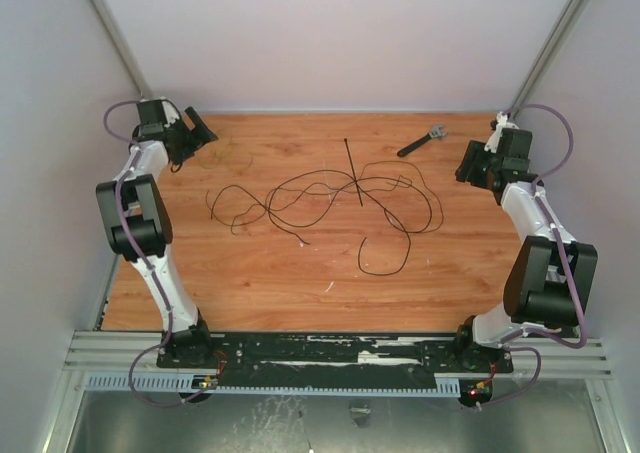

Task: Zip-tie the wires
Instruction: Pick up the cable at the center of the board.

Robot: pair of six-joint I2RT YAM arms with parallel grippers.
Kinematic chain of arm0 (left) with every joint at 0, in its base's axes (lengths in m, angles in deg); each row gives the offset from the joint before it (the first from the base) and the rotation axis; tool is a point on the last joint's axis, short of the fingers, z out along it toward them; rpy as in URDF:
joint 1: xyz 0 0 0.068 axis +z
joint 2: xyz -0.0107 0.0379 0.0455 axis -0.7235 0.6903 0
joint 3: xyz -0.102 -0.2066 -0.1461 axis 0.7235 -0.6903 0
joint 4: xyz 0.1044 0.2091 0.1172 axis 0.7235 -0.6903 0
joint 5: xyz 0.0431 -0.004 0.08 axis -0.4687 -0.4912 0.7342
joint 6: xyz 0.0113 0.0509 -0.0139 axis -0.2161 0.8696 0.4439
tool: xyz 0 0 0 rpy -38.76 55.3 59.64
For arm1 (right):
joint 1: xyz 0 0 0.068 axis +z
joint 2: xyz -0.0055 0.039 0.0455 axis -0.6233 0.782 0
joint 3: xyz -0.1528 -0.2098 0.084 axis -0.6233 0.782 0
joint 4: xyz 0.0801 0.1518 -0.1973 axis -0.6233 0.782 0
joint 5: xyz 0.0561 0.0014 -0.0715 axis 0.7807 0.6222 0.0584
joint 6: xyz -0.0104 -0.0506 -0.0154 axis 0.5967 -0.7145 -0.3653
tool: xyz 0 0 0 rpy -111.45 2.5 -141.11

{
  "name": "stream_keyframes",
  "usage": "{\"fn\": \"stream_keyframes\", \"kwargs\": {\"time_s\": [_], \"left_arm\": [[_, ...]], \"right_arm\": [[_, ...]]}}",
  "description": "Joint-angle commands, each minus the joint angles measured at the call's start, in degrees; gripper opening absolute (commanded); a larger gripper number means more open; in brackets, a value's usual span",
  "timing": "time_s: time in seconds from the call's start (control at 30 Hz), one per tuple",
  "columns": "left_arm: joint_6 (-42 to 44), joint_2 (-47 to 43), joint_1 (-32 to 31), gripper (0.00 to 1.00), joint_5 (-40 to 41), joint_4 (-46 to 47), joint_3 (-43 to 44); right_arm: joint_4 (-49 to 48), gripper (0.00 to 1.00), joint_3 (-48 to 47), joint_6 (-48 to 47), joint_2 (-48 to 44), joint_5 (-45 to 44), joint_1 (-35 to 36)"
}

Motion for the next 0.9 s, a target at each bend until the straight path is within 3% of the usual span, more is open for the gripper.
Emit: {"fn": "stream_keyframes", "kwargs": {"time_s": [0.0, 0.33, 0.57, 0.87], "left_arm": [[5.91, 6.29, -1.05, 0.97, -2.94, -7.53, 9.18], [9.23, 21.20, -4.71, 0.89, 0.40, -13.19, 26.48], [9.34, 24.70, -5.75, 0.76, 1.80, -13.96, 29.16], [8.69, 23.13, -5.78, 0.32, 2.63, -13.95, 29.33]], "right_arm": [[-0.30, 0.58, 0.34, -0.88, 0.43, 1.02, -0.07], [0.40, 0.58, 0.36, -1.55, 0.32, 0.13, -0.11], [0.58, 0.58, 0.47, -1.73, 0.40, -0.23, -0.06], [0.35, 0.58, 0.54, -1.57, 0.27, 0.13, -0.06]]}}
